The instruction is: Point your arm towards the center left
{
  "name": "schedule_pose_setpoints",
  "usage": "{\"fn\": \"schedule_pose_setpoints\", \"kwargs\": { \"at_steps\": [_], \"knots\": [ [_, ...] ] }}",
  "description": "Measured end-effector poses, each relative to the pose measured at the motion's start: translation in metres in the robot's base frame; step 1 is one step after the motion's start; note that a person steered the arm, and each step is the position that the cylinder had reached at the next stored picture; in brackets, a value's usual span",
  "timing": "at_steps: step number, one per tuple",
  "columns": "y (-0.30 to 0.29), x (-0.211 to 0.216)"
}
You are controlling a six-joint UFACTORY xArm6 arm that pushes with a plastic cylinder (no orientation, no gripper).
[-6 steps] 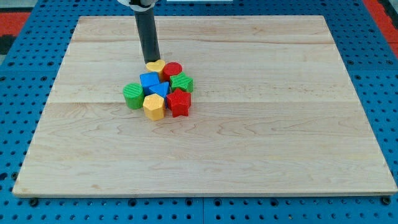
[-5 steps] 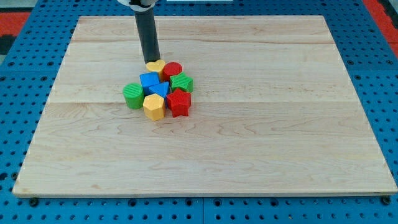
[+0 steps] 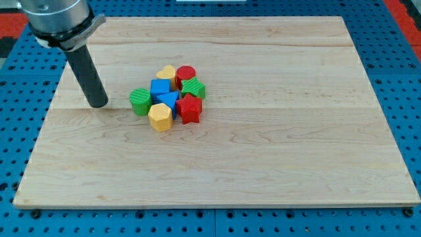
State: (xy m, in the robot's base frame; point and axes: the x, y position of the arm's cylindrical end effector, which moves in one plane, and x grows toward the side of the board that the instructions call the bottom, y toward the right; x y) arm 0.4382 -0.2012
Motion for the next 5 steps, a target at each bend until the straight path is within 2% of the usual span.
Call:
{"fn": "schedule_pose_setpoints", "kwargs": {
  "at_steps": [5],
  "knots": [
    [-0.018, -0.021]
  ]
}}
